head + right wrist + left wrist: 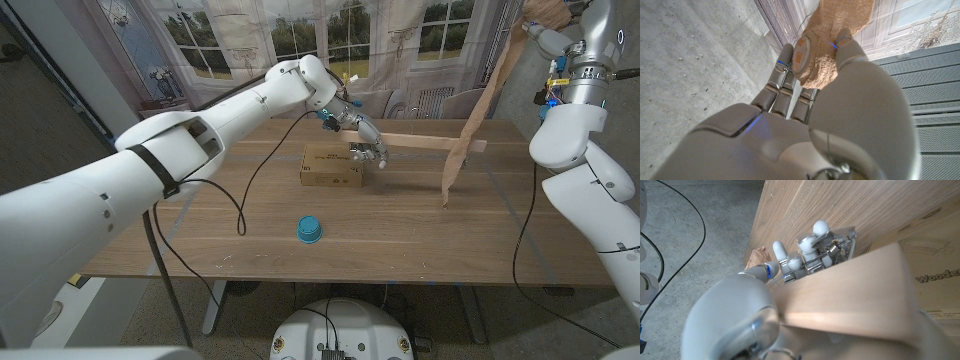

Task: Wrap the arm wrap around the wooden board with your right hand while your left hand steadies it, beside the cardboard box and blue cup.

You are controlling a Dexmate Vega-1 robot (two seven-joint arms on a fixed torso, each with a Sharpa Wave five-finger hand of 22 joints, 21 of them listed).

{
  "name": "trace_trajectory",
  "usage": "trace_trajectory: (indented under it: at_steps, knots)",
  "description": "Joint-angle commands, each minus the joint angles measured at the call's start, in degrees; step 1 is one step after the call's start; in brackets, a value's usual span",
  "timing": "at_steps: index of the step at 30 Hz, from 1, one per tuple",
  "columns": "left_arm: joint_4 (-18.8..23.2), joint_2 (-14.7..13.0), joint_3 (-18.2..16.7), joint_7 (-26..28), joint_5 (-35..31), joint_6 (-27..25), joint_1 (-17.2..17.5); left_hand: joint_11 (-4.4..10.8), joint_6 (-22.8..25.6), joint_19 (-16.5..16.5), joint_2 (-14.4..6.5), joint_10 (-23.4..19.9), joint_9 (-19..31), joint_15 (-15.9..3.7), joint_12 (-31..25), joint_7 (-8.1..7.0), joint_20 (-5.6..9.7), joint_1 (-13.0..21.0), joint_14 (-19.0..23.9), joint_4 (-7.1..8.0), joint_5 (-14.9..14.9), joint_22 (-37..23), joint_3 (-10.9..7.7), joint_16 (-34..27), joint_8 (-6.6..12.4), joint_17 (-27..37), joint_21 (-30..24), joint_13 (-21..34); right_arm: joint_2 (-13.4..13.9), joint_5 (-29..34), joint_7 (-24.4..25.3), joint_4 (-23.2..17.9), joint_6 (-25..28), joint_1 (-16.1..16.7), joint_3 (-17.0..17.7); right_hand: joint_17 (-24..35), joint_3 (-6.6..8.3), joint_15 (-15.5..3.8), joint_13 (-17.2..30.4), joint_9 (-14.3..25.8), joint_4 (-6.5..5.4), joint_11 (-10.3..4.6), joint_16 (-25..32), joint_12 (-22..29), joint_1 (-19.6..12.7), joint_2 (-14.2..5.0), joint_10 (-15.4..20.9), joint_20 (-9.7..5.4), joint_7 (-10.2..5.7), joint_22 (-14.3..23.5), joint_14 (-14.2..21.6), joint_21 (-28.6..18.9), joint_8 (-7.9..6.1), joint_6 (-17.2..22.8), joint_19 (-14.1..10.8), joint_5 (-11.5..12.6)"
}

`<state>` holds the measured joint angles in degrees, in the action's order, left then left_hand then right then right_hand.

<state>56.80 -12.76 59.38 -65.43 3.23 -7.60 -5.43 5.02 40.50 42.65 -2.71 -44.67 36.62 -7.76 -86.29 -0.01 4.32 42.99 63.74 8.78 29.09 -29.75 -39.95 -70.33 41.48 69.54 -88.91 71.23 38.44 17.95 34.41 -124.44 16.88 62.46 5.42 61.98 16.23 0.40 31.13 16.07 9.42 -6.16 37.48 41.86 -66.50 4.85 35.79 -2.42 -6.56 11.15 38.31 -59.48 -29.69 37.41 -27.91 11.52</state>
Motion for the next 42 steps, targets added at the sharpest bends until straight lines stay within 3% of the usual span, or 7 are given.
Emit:
trace_trajectory:
  at_steps: [1, 22, 40, 42]
  knots:
    - [-1.93, 1.42, 0.09, 1.10, -0.57, 0.68, -0.13, 0.18, 0.51, -0.30, -0.06, -0.27, 0.39, -4.00, -3.98, 0.01, 4.94, 0.91, 3.77, -0.13, 0.44, -0.32, 0.14, -0.25, 0.06, 0.04, -0.35, 0.18, 3.06, -3.93, -0.43, 0.96, -2.28, -1.55, -0.99, 0.26, 0.73, -13.56, 0.04, 0.11, -0.22, 2.07, -0.22, -0.33, -12.65, -11.78, 15.16, -2.37, 3.14, 0.03, 22.00, -0.46, -0.25, 16.85, -0.30, 0.01]
    - [-3.80, 3.11, 0.11, 4.61, -2.11, 0.98, -0.54, 0.26, 0.44, -0.14, -0.42, -0.41, 0.60, -3.94, -4.00, 0.13, 4.92, 0.93, 4.03, 0.00, 0.29, 0.01, 0.35, -0.12, -0.03, -0.25, -0.24, 0.18, 7.46, -5.00, -3.18, 1.02, -4.14, -5.31, -4.55, 1.59, 2.02, -13.41, -0.01, -0.54, 0.21, 3.33, -0.67, -0.59, -12.67, -10.08, 17.88, -1.09, 4.82, -0.80, 24.15, -1.42, -0.14, 18.52, -0.96, -0.66]
    - [-9.19, 5.85, 0.68, 6.82, -4.13, 3.68, -1.30, 0.30, 0.32, -0.02, -0.59, -0.32, 0.59, -4.01, -3.97, 0.24, 4.89, 1.00, 4.12, -0.03, 0.20, 0.08, 0.41, -0.10, -0.16, -0.13, -0.28, 0.18, 7.43, -4.80, -4.09, 0.24, -3.62, -9.83, -7.36, 1.97, 3.11, -13.46, 0.51, -0.87, 0.19, 3.42, -1.46, -1.01, -12.50, -9.66, 18.04, -1.06, 4.79, -0.92, 24.46, -1.67, 0.27, 18.75, -0.96, -0.76]
    - [-8.34, 5.45, 0.53, 7.71, -4.45, 3.48, -0.95, 0.44, 0.27, 0.02, -0.59, -0.40, 0.64, -4.02, -3.99, 0.13, 4.92, 1.00, 4.19, -0.04, 0.17, 0.25, 0.43, -0.21, -0.16, 0.01, -0.18, 0.18, 7.44, -4.78, -4.39, 0.25, -3.67, -10.33, -7.81, 2.13, 3.25, -13.45, 0.58, -0.91, 0.20, 3.49, -1.45, -1.02, -12.47, -9.56, 18.17, -1.04, 4.85, -0.93, 24.66, -1.71, 0.30, 18.84, -0.97, -0.77]
